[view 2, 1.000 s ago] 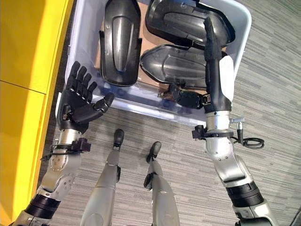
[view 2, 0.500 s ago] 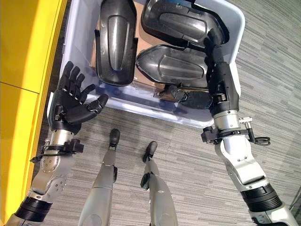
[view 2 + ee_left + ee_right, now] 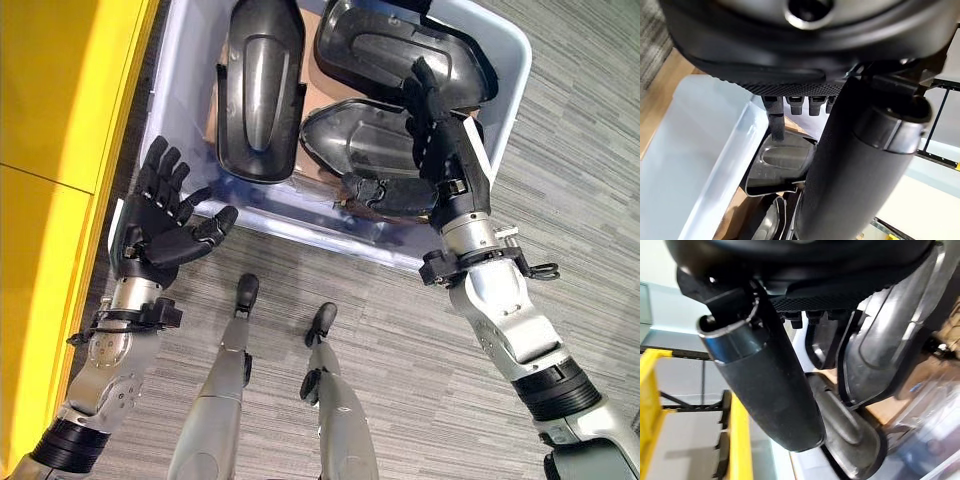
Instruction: Move parts from the plastic box to the shelf.
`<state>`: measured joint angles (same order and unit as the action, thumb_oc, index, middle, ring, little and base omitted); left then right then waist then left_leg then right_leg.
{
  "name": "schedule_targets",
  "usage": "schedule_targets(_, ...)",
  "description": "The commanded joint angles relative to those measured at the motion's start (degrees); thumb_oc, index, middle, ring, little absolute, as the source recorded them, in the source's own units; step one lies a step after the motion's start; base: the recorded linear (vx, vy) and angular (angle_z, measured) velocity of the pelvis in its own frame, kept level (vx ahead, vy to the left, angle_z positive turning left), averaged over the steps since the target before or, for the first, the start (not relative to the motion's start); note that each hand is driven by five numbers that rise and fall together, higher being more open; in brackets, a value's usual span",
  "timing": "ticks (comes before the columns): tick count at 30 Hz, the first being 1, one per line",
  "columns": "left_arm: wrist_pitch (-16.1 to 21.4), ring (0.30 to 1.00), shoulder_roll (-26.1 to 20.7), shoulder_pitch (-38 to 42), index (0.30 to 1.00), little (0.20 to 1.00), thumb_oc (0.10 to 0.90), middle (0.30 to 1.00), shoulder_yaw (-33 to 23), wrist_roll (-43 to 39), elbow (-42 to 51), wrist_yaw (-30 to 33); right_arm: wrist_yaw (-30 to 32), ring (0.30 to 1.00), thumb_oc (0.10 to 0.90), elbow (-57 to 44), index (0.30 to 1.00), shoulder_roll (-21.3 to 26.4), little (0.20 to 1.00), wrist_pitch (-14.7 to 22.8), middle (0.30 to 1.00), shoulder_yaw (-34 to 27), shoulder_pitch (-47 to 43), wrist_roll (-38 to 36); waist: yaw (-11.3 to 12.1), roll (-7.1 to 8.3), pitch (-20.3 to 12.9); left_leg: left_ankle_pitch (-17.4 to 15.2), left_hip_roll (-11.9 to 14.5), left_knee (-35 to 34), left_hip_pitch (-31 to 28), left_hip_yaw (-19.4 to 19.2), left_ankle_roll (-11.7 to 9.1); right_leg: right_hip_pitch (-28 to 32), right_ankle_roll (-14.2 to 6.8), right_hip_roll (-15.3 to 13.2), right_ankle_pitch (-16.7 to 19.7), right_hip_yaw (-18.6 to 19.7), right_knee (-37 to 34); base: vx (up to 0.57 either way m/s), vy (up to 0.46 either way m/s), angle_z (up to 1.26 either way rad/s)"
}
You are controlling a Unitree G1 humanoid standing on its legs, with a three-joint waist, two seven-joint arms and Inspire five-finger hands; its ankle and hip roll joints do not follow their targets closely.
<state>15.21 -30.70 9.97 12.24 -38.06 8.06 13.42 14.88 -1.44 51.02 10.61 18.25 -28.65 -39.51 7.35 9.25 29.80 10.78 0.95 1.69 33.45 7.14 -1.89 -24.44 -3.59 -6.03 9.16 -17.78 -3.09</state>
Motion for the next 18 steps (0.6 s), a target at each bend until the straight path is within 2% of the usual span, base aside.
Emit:
schedule_targets(1, 2.41, 1.0, -2.56, -3.14, 1.0, 1.0, 0.9, 1.0, -1.5, -1.2, 5.1, -0.16, 1.22, 1.0, 0.9, -1.24, 1.0, 1.09, 1.0, 3.43, 1.0, -1.02, -5.54, -0.25, 0.3, 2.59, -2.28, -6.81, 2.73, 4.59, -0.43, -3.46, -0.65, 11.11, -4.74, -4.62, -6.18, 4.0, 0.7, 0.0, 0.0, 0.0)
schedule_targets(14, 2.83, 1.0, -2.39, -2.02, 1.0, 1.0, 0.9, 1.0, -0.4, -1.81, 4.71, -0.83, 1.46, 1.0, 0.9, 7.73, 1.0, 0.63, 1.0, 1.69, 1.0, 1.14, -10.08, 1.47, 0.78, 2.29, -1.38, -6.76, 2.73, 4.63, -0.29, -3.14, -0.48, 10.95, -4.56, -4.43, -6.32, 4.02, 0.97, 0.0, 0.0, 0.0)
schedule_targets(18, 2.94, 1.0, -2.06, -1.8, 1.0, 1.0, 0.9, 1.0, 0.32, -2.48, 4.29, -1.21, 2.32, 1.0, 0.9, 16.47, 1.0, -1.09, 1.0, 0.43, 1.0, 2.29, -14.11, 1.39, 1.07, 2.04, -0.9, -6.91, 2.7, 4.91, -0.27, -3.32, -0.39, 10.88, -4.46, -4.3, -6.37, 4.31, 1.19, 0.0, 0.0, 0.0)
